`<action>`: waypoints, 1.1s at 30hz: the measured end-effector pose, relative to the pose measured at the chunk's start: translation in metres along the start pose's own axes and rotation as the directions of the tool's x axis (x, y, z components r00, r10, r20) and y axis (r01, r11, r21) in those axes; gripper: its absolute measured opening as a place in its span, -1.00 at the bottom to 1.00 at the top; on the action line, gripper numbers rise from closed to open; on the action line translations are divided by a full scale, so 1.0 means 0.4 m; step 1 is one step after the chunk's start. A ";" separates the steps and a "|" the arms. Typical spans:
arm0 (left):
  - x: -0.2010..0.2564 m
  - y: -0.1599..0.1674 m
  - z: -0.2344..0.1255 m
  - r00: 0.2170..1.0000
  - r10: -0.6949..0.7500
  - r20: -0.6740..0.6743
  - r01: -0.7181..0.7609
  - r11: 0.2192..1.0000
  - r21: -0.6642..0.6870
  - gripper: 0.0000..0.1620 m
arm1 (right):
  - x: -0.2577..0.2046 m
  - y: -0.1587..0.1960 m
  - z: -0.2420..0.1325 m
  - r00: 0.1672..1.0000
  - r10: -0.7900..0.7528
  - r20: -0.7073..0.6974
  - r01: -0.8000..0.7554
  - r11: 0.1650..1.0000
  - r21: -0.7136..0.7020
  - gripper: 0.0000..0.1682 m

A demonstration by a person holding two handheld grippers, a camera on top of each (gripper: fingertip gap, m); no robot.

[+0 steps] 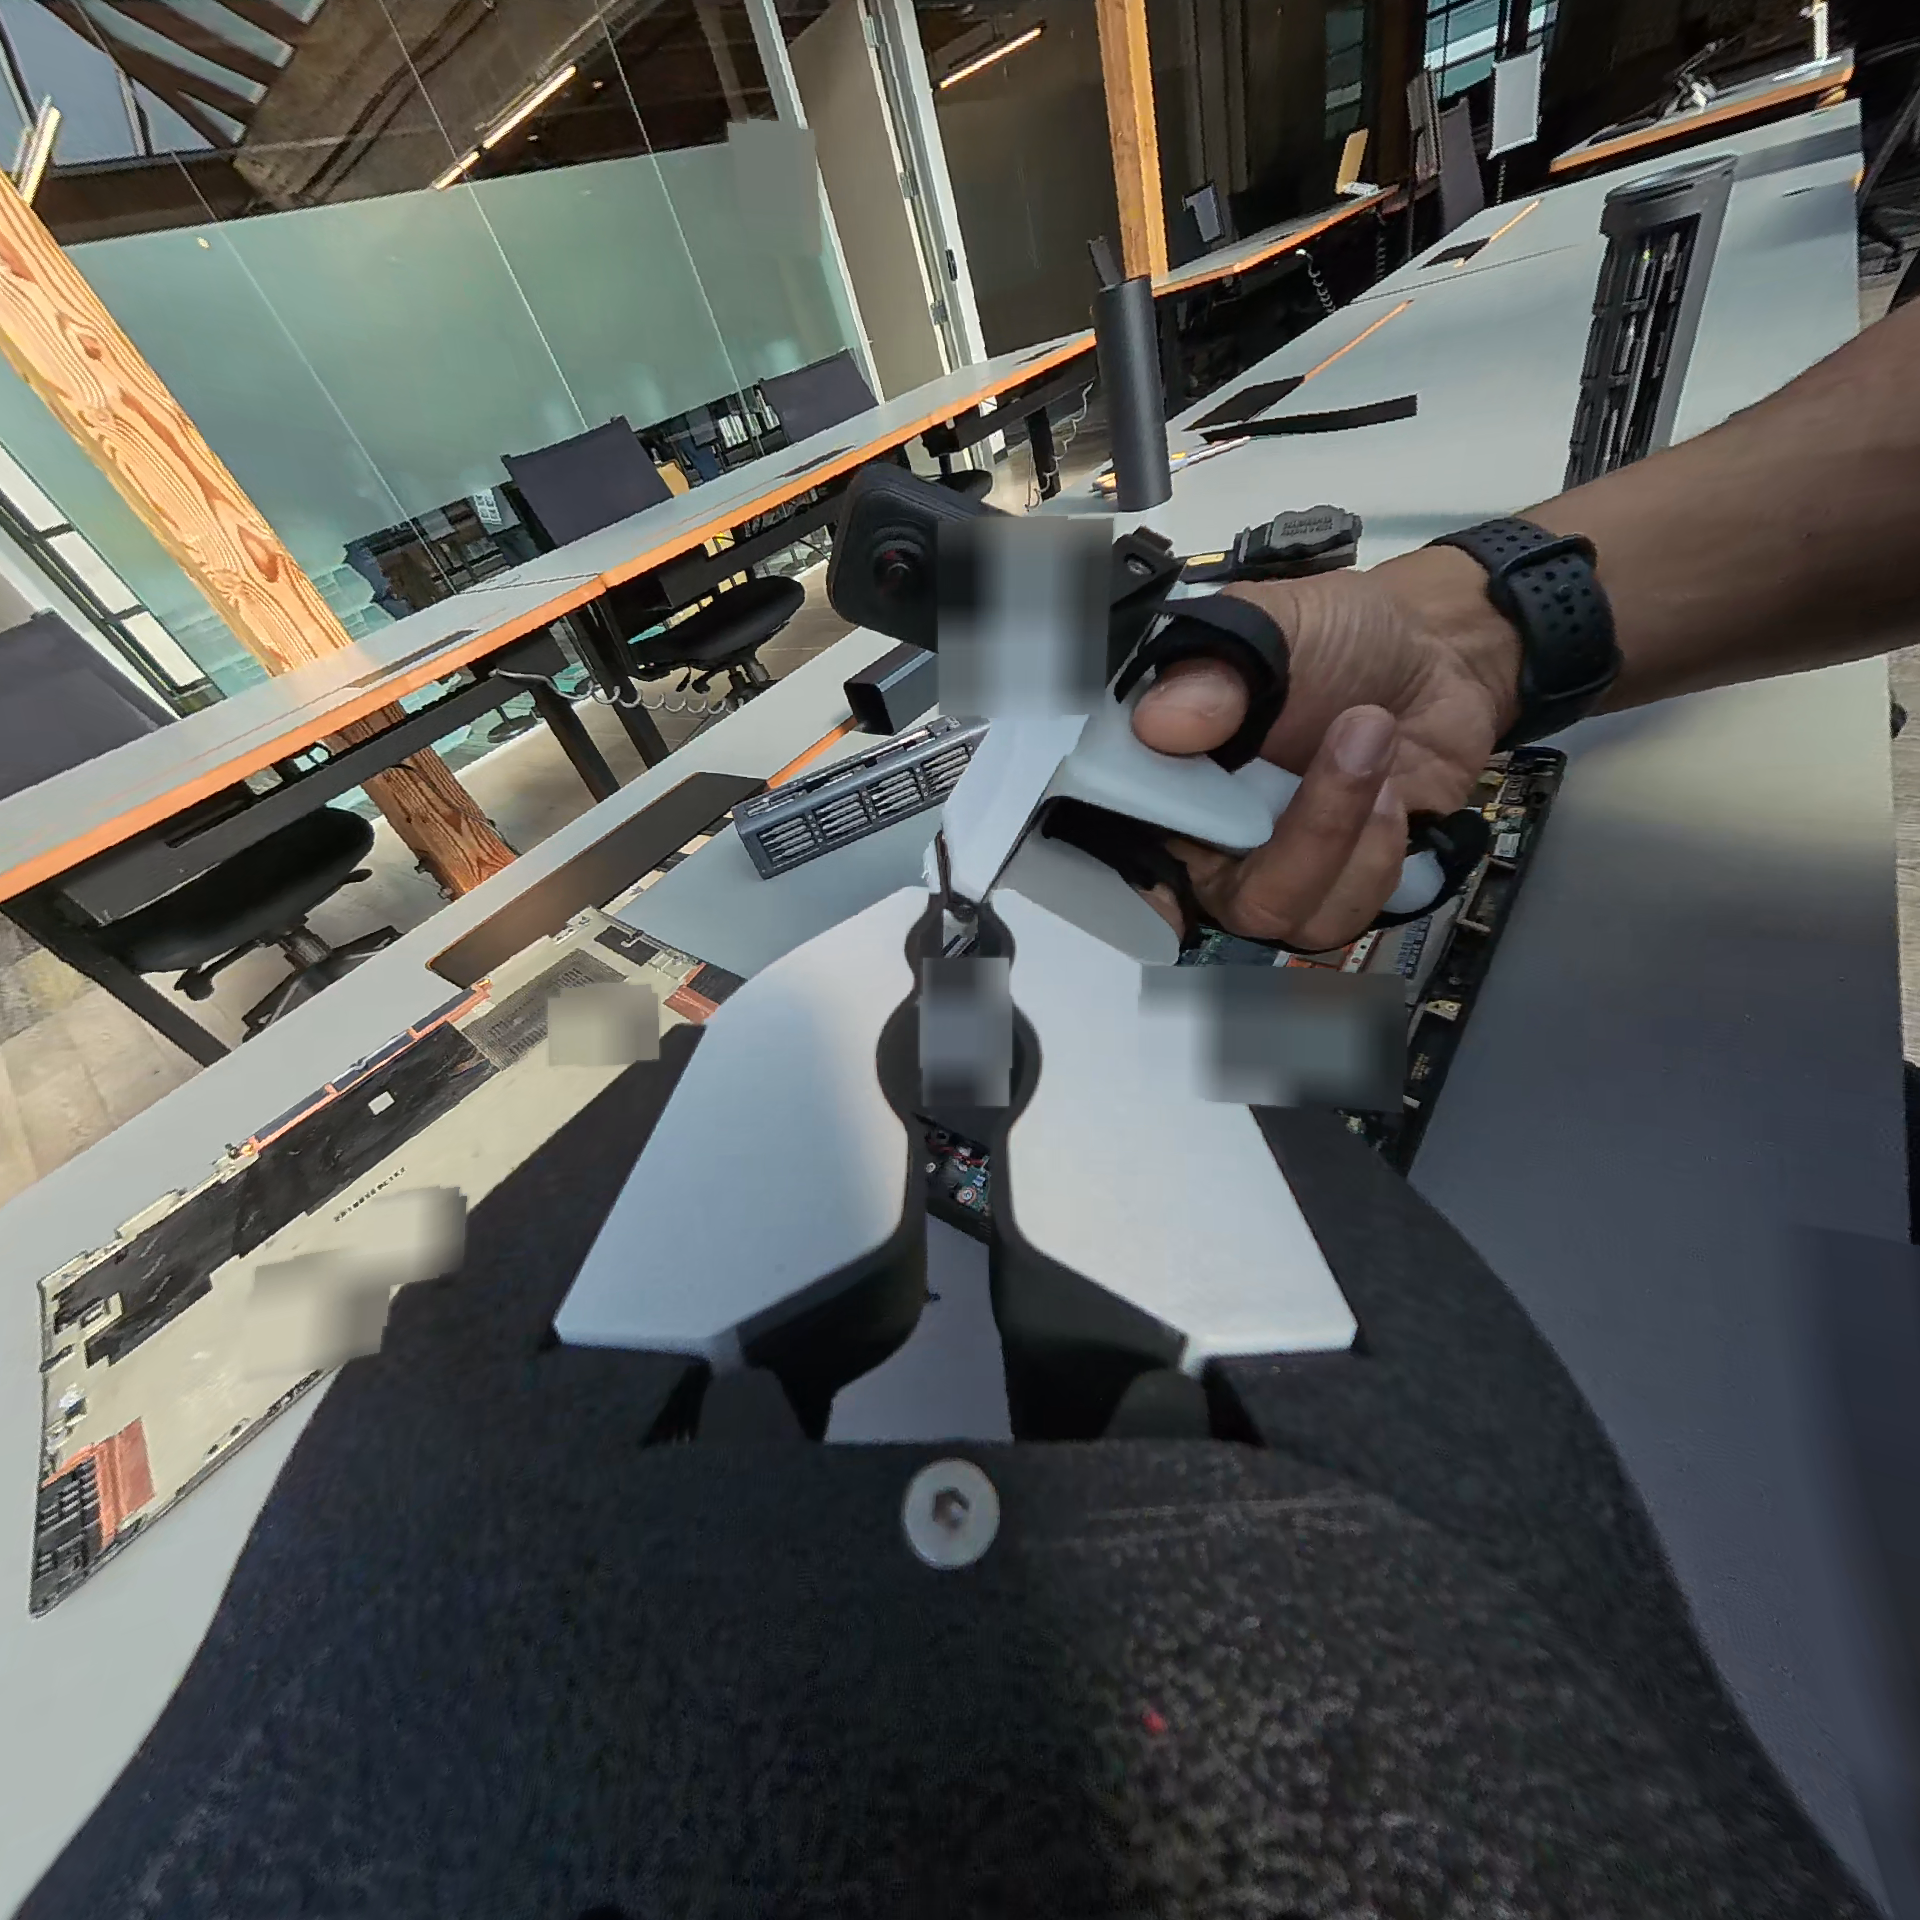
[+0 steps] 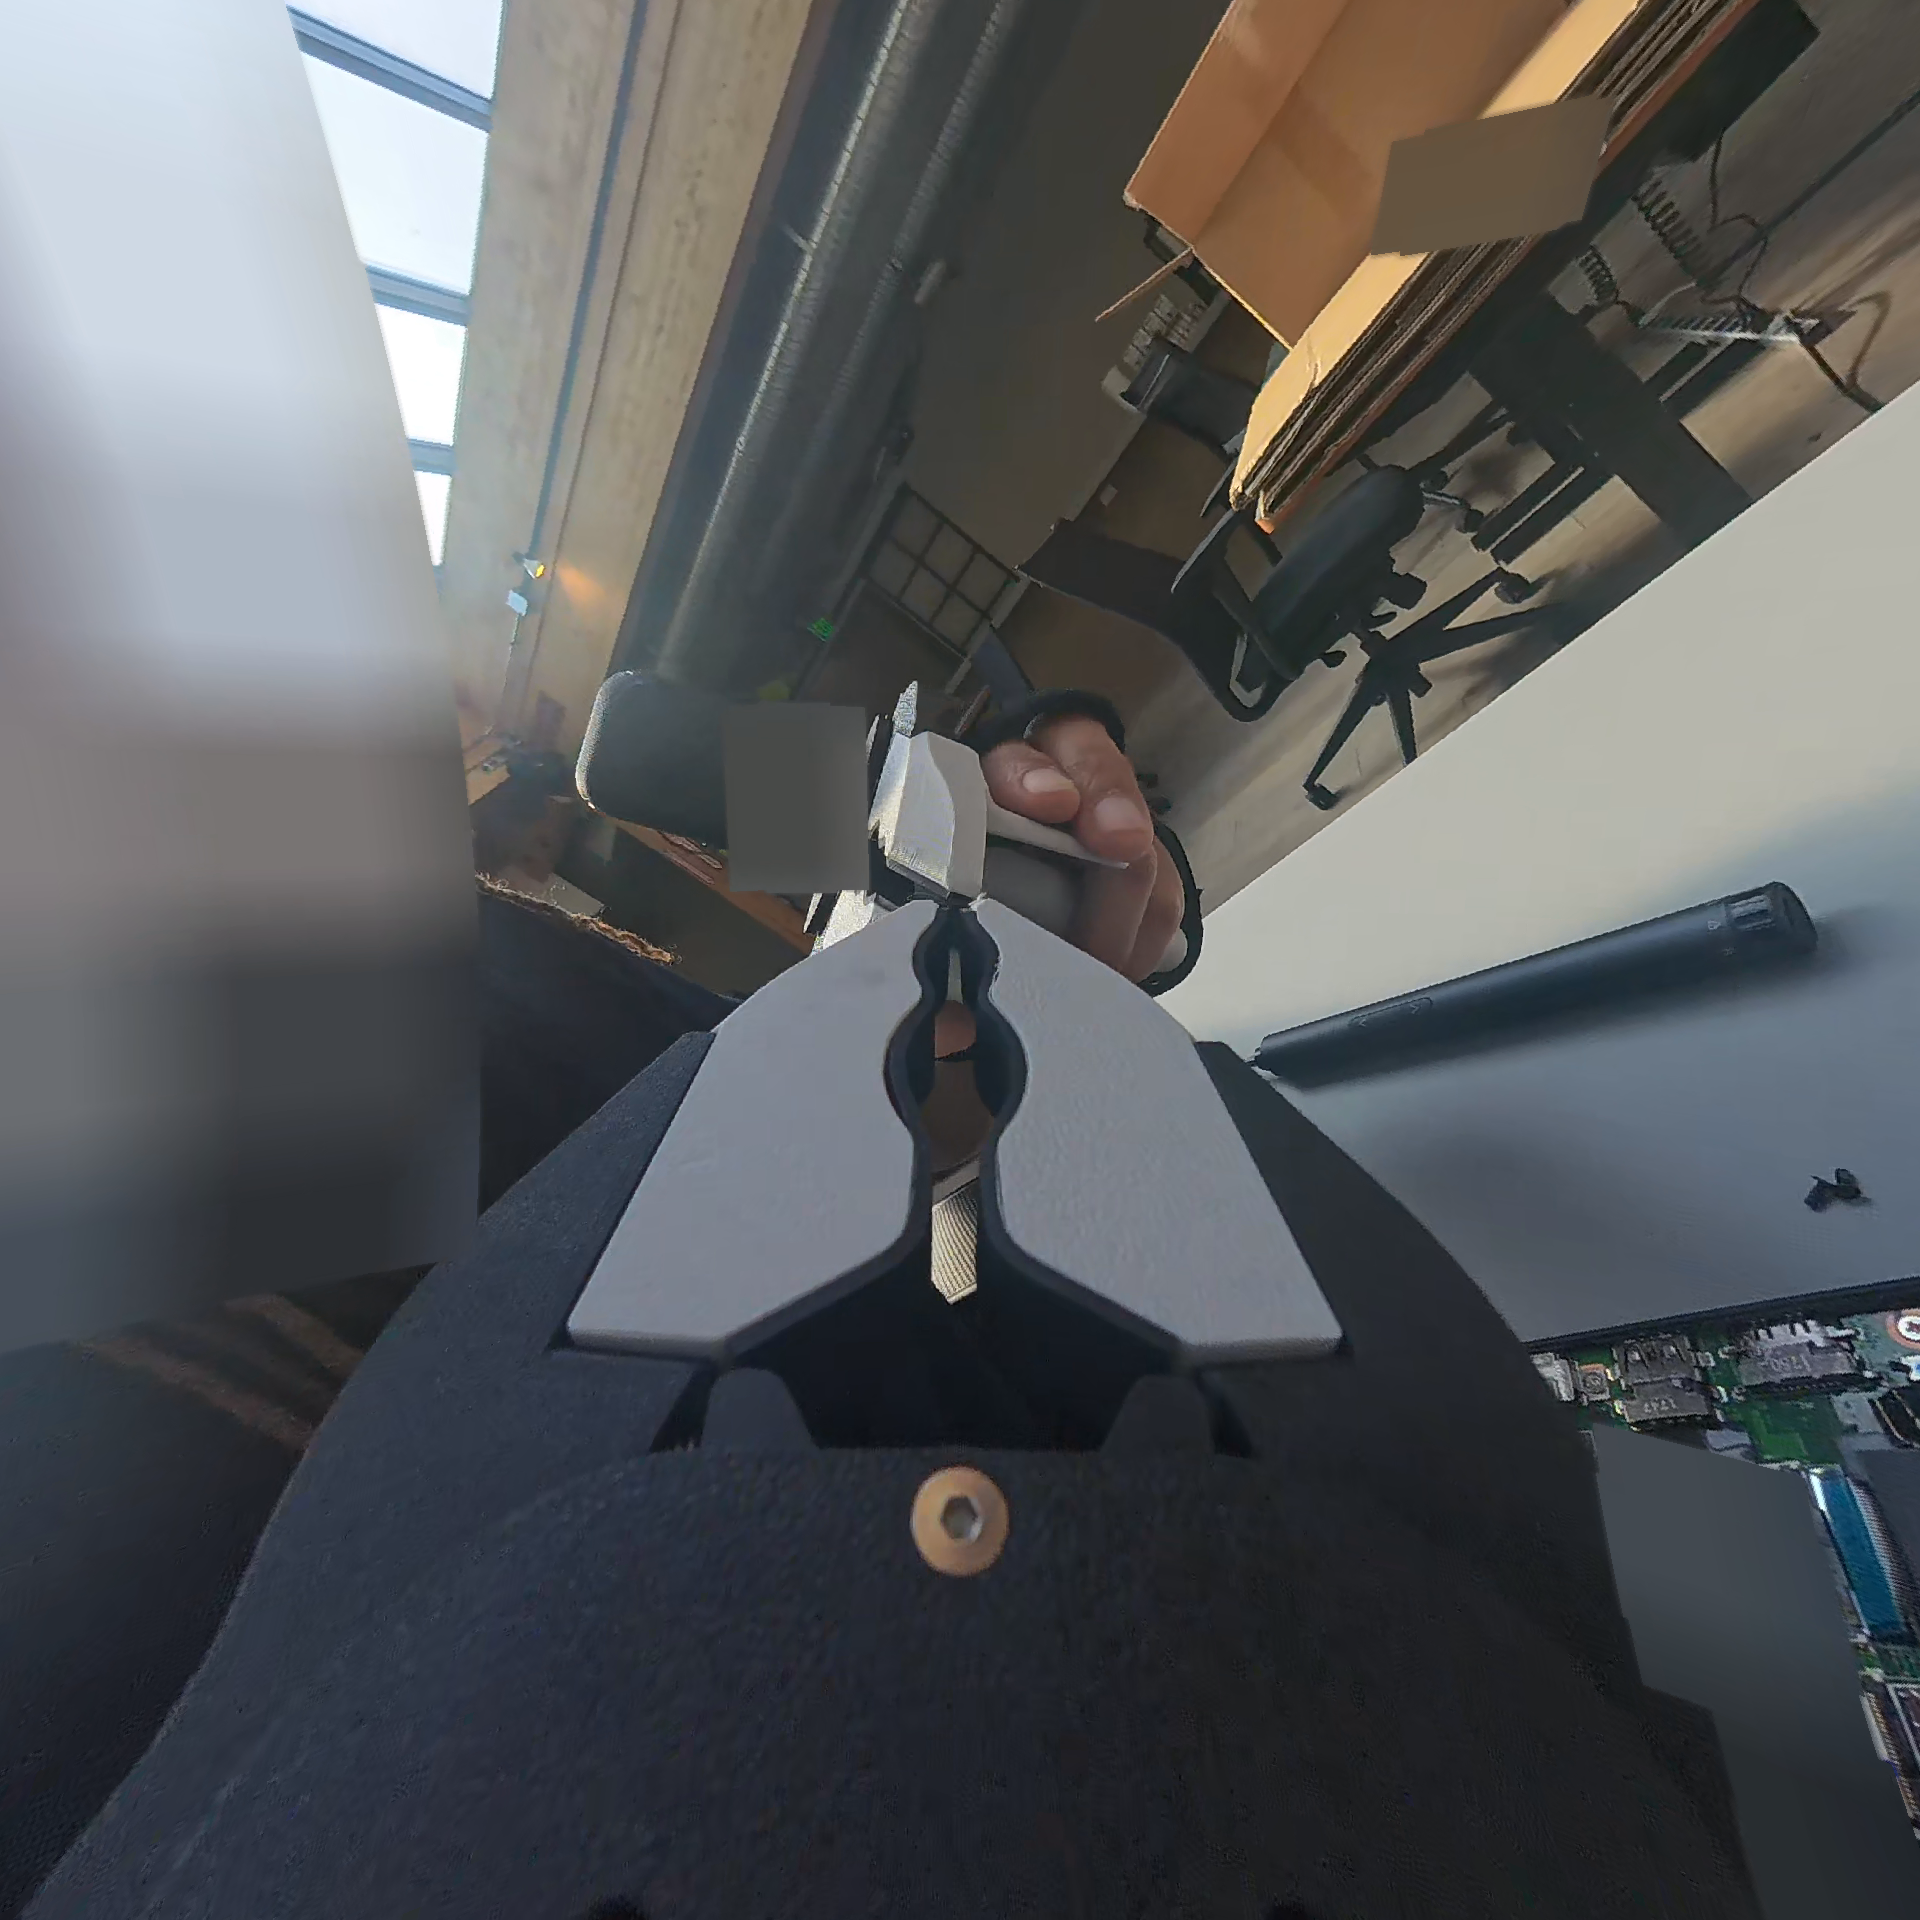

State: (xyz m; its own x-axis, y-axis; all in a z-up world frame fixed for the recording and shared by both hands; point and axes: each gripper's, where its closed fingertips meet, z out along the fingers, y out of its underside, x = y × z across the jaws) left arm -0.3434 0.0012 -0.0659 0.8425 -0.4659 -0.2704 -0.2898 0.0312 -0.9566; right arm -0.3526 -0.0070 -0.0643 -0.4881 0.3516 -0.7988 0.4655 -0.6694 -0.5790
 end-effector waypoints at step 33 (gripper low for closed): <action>0.014 0.220 0.062 0.936 -0.007 -0.351 -0.176 0.855 -0.488 -0.98 | 0.027 0.016 -0.248 0.718 -0.467 -0.516 0.433 0.880 -0.195 -0.75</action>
State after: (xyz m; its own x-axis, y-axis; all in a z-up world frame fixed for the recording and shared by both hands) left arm -0.3528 0.0233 -0.1543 0.6318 -0.7466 -0.2082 -0.6179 -0.3230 -0.7168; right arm -0.2816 0.0574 -0.0928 -0.1866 0.9028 -0.3874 0.3424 -0.3098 -0.8870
